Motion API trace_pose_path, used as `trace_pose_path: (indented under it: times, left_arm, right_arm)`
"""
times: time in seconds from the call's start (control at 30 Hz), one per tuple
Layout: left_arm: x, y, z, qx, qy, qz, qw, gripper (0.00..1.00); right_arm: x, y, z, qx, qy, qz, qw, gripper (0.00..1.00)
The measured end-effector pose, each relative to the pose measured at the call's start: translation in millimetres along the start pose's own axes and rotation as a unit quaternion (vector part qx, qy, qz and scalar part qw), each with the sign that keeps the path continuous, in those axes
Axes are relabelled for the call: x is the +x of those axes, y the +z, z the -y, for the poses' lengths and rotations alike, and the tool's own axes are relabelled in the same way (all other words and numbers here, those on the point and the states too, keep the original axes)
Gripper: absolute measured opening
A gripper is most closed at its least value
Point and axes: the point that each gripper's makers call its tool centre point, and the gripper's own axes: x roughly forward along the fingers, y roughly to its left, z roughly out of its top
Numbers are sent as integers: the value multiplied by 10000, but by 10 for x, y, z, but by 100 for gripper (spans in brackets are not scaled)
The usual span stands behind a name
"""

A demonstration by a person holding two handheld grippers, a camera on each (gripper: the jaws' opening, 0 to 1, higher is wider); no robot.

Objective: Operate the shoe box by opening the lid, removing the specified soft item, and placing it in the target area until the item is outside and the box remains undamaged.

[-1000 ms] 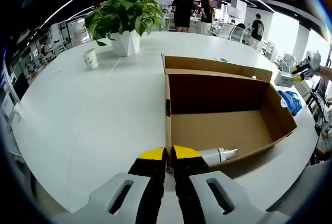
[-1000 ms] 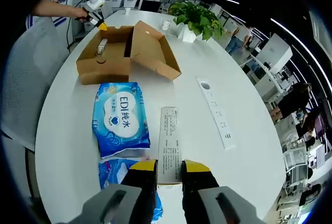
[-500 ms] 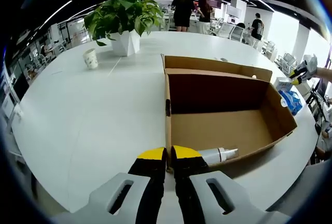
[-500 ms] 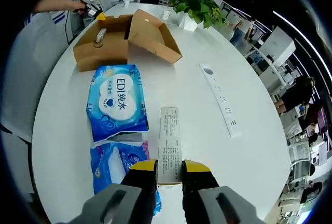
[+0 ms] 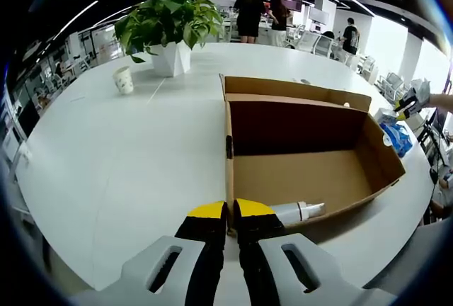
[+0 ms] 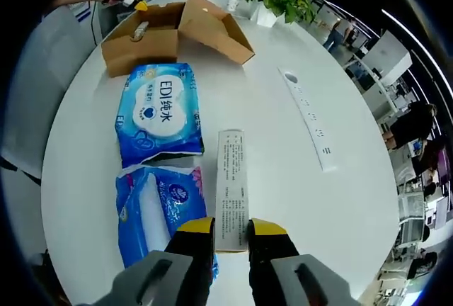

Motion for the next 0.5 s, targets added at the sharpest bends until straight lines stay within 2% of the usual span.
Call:
trace_pose_path:
  times: [0.3, 0.5]
  left_arm:
    - [-2, 2, 4, -8, -5, 1, 10000, 2]
    - [-3, 6, 6, -22, -13, 4, 10000, 2]
  right_arm:
    - [19, -161, -31, -282, 85, -342, 9990, 14]
    - [15, -181, -29, -489, 72, -437, 9978, 14]
